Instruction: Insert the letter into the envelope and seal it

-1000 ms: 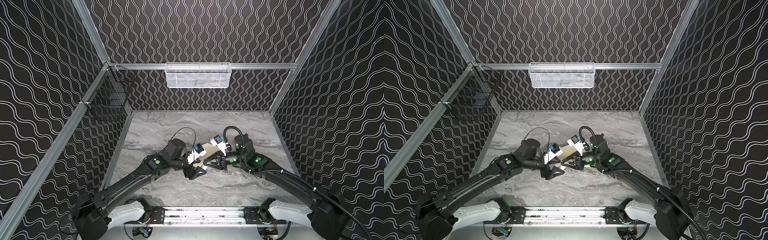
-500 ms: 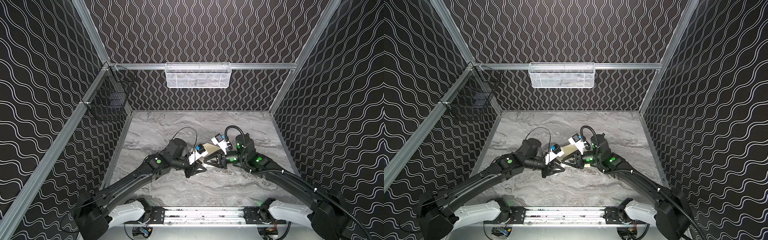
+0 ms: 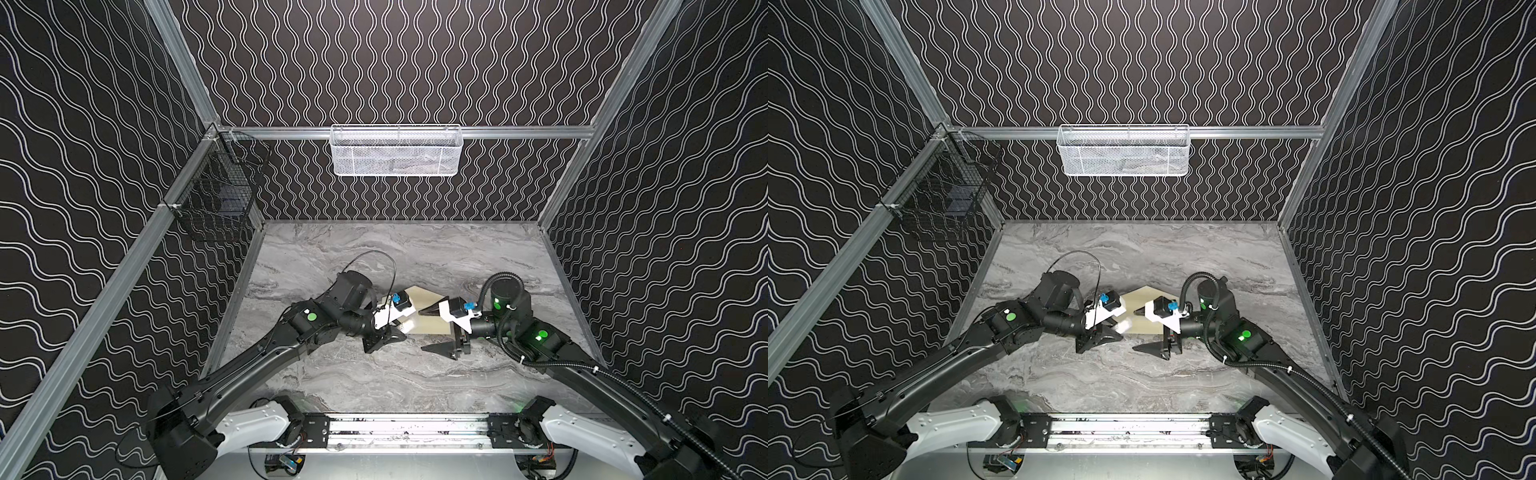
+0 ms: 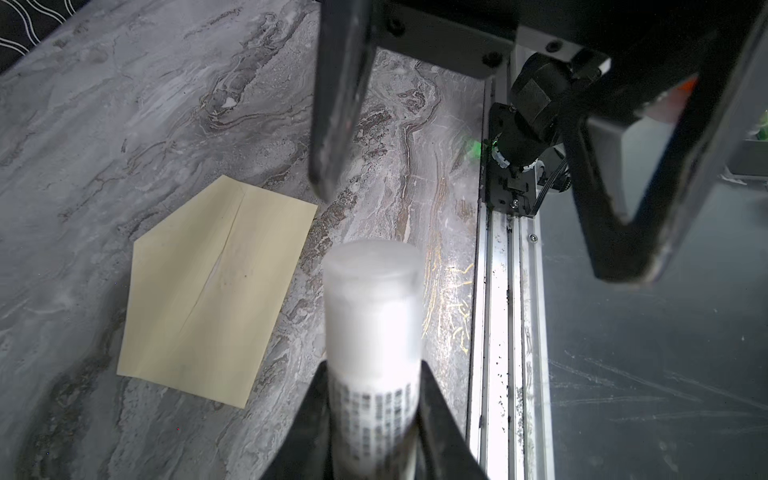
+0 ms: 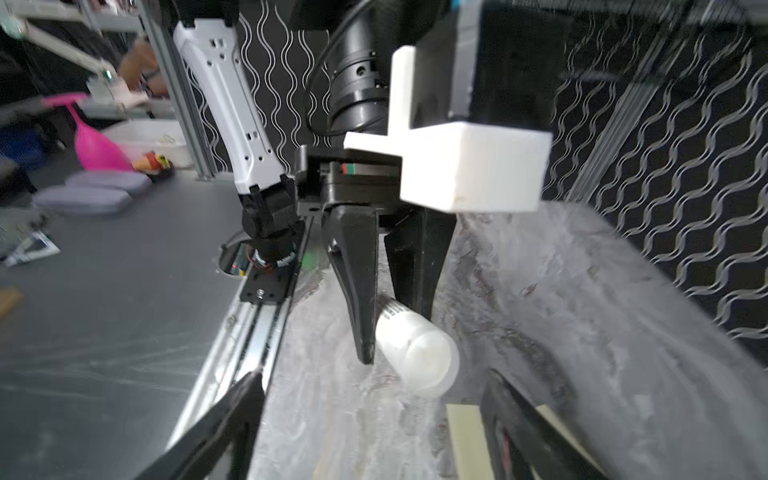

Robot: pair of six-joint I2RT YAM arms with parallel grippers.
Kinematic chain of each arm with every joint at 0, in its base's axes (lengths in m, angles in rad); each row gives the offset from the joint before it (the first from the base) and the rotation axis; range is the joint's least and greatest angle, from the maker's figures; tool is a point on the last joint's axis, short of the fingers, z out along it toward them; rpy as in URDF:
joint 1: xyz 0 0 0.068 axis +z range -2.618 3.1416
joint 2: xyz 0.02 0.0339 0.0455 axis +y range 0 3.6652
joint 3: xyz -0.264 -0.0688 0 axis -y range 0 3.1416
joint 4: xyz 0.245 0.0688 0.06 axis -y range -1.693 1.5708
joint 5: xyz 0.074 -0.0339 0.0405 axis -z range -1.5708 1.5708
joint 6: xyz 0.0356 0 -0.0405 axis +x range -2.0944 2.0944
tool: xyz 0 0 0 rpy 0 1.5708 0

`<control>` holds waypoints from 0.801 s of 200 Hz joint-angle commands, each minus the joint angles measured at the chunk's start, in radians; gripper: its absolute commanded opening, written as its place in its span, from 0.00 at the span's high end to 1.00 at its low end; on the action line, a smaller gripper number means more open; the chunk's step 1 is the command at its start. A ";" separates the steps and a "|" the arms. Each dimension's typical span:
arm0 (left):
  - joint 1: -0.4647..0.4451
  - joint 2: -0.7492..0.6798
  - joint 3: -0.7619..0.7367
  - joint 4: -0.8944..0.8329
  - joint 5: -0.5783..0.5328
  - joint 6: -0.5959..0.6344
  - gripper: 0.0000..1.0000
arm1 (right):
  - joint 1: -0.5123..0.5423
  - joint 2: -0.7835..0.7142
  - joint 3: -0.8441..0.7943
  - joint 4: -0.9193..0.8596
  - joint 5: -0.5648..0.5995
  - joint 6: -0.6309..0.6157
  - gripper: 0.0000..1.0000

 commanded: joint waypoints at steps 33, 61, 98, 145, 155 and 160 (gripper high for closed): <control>-0.002 -0.037 -0.023 0.053 0.052 0.055 1.00 | -0.001 0.067 0.123 -0.262 -0.020 -0.289 0.16; -0.002 -0.033 -0.024 0.053 0.086 0.053 1.00 | -0.001 0.092 0.150 -0.261 -0.033 -0.269 0.17; -0.003 -0.025 -0.010 0.047 0.109 0.047 1.00 | -0.001 0.158 0.203 -0.242 -0.060 -0.247 0.25; -0.002 -0.030 -0.012 0.047 0.124 0.058 1.00 | 0.000 0.206 0.226 -0.221 -0.143 -0.239 0.35; -0.002 -0.033 -0.016 0.051 0.123 0.058 1.00 | -0.001 0.213 0.231 -0.230 -0.148 -0.243 0.37; -0.002 -0.032 -0.016 0.052 0.123 0.057 1.00 | -0.001 0.218 0.236 -0.232 -0.149 -0.238 0.39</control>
